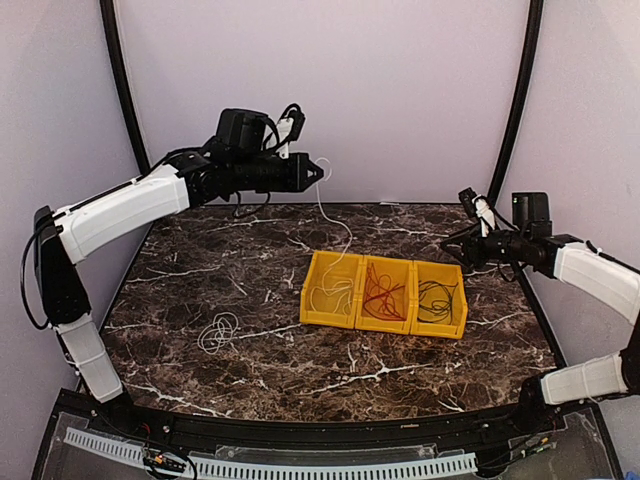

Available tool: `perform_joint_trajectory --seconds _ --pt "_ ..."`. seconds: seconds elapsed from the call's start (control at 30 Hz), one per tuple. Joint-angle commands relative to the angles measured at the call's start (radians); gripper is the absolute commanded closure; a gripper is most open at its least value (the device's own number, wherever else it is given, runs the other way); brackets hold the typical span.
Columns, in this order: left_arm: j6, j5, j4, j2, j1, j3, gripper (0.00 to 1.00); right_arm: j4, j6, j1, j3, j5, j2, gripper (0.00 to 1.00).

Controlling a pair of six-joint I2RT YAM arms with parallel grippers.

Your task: Untangle the cables

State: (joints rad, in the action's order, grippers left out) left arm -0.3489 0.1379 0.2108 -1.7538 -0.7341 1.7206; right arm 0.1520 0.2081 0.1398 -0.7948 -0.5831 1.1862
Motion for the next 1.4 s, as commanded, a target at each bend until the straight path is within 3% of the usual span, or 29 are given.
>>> perform_joint_trajectory --seconds 0.0,0.4,0.77,1.0,1.13,1.23,1.37 --pt "0.075 -0.087 0.049 -0.034 -0.005 0.019 1.00 -0.036 0.011 -0.002 0.011 -0.012 0.008 0.58" --pt "0.097 -0.094 0.088 -0.138 -0.055 -0.054 1.00 -0.028 0.021 -0.002 0.008 -0.032 0.033 0.57" --pt "0.077 -0.209 0.150 -0.232 -0.115 -0.065 1.00 -0.024 0.031 -0.002 0.005 -0.031 0.045 0.57" --pt "0.098 -0.462 0.322 -0.195 -0.115 -0.026 1.00 -0.020 0.033 -0.002 0.005 -0.032 0.046 0.56" --pt "0.136 -0.570 0.320 -0.111 -0.116 -0.089 1.00 -0.020 0.034 -0.002 0.002 -0.038 0.051 0.56" --pt "0.130 -0.455 0.236 -0.107 -0.116 -0.103 1.00 -0.018 0.040 -0.002 -0.002 -0.038 0.066 0.56" --pt "0.129 -0.411 0.230 -0.187 -0.136 -0.018 1.00 0.001 0.041 -0.002 -0.014 -0.043 0.082 0.56"
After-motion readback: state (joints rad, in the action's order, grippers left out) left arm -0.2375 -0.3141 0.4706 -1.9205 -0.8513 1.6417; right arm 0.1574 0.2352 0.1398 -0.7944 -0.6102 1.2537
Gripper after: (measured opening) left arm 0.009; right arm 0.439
